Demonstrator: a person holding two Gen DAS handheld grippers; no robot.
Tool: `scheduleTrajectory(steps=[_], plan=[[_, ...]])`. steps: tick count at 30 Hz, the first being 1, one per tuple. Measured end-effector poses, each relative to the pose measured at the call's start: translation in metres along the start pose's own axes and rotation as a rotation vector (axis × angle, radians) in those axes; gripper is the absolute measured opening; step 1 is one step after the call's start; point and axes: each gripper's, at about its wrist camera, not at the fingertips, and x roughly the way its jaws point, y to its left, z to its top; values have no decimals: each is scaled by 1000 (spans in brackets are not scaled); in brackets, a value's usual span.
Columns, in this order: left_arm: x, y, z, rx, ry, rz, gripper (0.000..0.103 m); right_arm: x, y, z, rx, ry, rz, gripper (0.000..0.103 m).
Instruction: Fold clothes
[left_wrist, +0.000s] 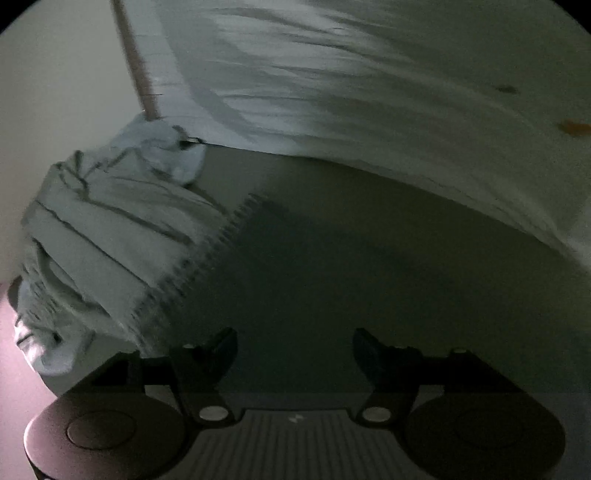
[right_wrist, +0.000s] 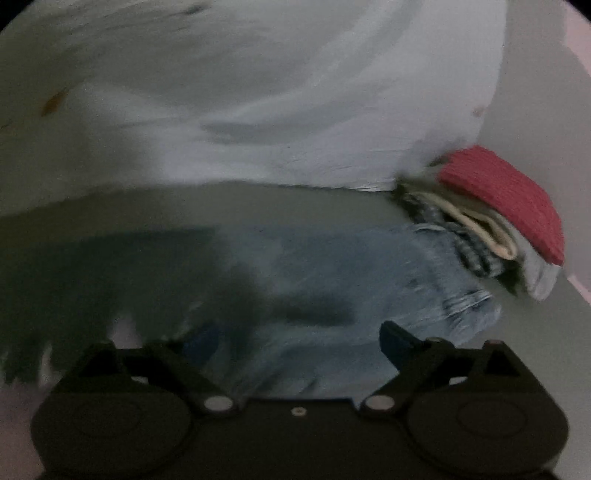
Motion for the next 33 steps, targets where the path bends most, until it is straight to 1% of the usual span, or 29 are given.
scheduleTrajectory(steps=[2, 4, 5, 8, 9, 11, 13, 15, 17, 19, 20, 21, 23, 25, 28, 29, 33], plan=[[-7, -11, -13, 58, -3, -34, 81, -4, 22, -13, -104, -5, 20, 96], [-9, -27, -25, 143, -4, -42, 81, -5, 39, -22, -204, -18, 37, 97], [-9, -33, -29, 178, -3, -39, 81, -2, 47, -25, -247, -17, 21, 97], [-3, -47, -41, 265, 10, -36, 82, 12, 64, -28, -340, -12, -81, 97], [0, -49, -44, 279, 19, -29, 82, 17, 69, -28, -366, -10, -110, 98], [7, -51, -49, 294, 40, -8, 82, 23, 75, -27, -408, 6, -140, 100], [19, -46, -52, 282, 73, 17, 83, 23, 82, -27, -471, 2, -159, 100], [22, -38, -52, 232, 83, 14, 92, 20, 87, -28, -537, -24, -183, 100], [21, -28, -51, 174, 105, -7, 95, 11, 88, -29, -579, -39, -198, 100], [25, -17, -49, 116, 125, -22, 99, 8, 83, -32, -603, -14, -204, 100], [27, -12, -50, 95, 129, -28, 102, 9, 78, -33, -594, -4, -208, 100], [29, -8, -50, 75, 130, -37, 103, 9, 75, -34, -576, 10, -208, 100], [27, -5, -53, 74, 116, -42, 103, 9, 73, -36, -550, 42, -206, 100], [26, -7, -55, 83, 103, -40, 103, 6, 74, -39, -560, 46, -206, 100], [25, -6, -57, 85, 96, -51, 103, -3, 76, -44, -538, 40, -147, 100], [25, -5, -58, 88, 91, -54, 103, -4, 77, -45, -537, 40, -139, 100], [25, -2, -61, 92, 63, -59, 103, 11, 78, -42, -548, 28, -215, 100]])
